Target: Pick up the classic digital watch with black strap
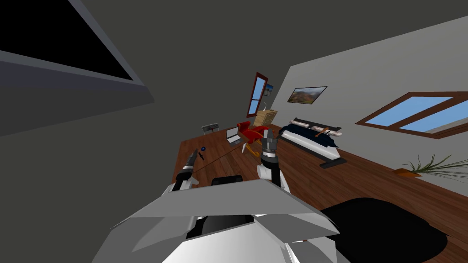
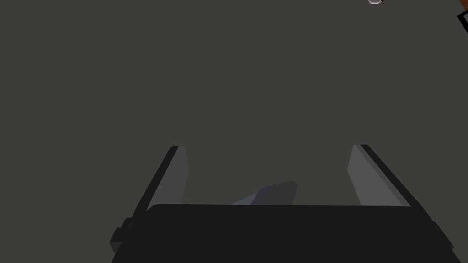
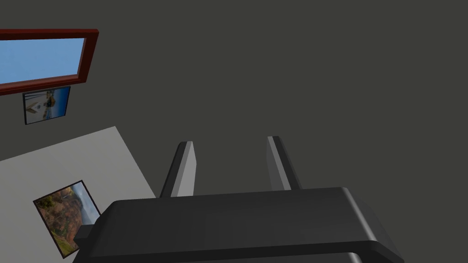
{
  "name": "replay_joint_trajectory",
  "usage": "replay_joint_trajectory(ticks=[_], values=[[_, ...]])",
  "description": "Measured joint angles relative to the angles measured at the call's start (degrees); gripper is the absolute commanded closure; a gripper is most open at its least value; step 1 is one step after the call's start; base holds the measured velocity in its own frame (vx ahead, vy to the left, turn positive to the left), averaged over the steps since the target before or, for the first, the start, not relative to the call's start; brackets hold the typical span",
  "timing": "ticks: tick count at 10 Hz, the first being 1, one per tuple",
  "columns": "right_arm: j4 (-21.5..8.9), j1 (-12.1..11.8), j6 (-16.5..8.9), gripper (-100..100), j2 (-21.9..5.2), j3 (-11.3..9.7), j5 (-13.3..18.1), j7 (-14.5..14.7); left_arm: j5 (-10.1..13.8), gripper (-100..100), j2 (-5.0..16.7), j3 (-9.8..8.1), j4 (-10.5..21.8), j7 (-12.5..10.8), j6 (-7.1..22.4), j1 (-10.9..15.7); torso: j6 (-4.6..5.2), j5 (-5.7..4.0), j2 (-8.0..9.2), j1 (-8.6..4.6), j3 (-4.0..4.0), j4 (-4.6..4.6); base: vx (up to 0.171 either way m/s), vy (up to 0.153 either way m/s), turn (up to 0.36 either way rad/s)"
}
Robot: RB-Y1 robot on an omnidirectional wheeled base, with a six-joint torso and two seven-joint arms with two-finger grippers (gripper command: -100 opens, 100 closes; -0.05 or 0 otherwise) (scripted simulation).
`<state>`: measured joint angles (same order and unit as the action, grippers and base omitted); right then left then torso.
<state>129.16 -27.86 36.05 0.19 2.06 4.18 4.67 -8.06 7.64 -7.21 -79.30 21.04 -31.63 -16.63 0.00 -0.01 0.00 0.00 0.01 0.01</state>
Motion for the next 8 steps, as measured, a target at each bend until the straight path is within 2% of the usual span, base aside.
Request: replay_joint_trajectory(ticks=[2,5,8], values=[[0.00,0.00,0.00,0,0.00,0.00,0.00,0.00,-0.18,-100,0.54,-0.64,4.42,1.72,-0.43,1.48,-0.01,0.00,0.00,0.01,0.00,0.00,0.001,-0.004,-0.016],[0.00,0.00,0.00,0,0.00,0.00,0.00,0.00,-0.68,-100,0.57,-1.06,8.00,4.39,-0.68,1.91,-0.02,0.00,0.00,0.01,0.00,0.00,0.002,-0.001,-0.010],[0.00,0.00,0.00,0,0.00,0.00,0.00,0.00,-0.98,-100,0.64,-1.67,12.98,6.46,-1.57,3.80,-0.01,0.00,-0.02,0.03,-0.01,-0.01,0.007,0.002,-0.015]])
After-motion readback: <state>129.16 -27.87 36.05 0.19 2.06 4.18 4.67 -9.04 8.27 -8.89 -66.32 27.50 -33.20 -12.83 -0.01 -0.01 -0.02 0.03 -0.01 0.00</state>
